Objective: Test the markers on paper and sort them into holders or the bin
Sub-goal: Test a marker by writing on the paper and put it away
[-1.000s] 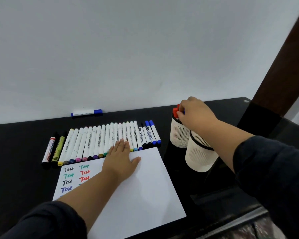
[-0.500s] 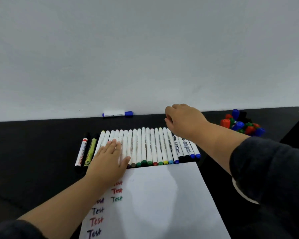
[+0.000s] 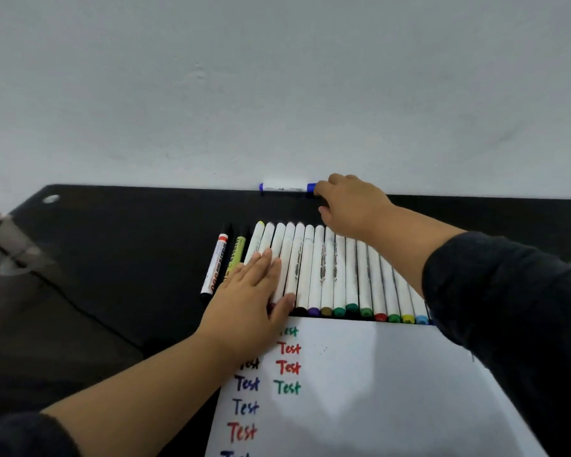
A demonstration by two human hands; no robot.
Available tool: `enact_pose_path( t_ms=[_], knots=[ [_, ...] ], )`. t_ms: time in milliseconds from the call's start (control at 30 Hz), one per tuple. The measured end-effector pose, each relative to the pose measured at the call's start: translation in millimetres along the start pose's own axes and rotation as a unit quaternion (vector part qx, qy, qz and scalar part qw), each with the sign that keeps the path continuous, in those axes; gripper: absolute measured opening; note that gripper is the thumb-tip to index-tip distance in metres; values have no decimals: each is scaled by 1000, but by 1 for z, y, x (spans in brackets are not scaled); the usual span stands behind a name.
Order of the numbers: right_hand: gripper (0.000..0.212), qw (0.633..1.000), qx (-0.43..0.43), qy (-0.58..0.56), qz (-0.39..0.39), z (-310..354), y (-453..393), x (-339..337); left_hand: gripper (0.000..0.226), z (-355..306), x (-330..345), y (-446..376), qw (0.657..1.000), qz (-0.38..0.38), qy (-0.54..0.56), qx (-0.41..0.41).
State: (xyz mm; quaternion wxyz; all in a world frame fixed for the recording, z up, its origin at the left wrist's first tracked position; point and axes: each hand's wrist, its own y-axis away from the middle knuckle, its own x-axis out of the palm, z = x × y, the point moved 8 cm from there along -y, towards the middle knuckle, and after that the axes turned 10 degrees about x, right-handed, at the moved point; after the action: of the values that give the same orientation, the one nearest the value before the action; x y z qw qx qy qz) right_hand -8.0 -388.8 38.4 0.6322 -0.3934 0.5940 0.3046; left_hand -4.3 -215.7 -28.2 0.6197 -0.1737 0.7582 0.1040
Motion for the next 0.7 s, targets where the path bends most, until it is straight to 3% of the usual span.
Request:
enact_pose_path(
  t_ms=[333, 700],
  knots=[
    [48, 996, -39, -30, 69, 15, -65, 47, 64, 2, 3, 0, 1000, -5, 12, 19],
    [43, 997, -25, -50, 47, 10, -79, 58, 64, 4, 5, -1, 1000, -5, 13, 26]
  ],
)
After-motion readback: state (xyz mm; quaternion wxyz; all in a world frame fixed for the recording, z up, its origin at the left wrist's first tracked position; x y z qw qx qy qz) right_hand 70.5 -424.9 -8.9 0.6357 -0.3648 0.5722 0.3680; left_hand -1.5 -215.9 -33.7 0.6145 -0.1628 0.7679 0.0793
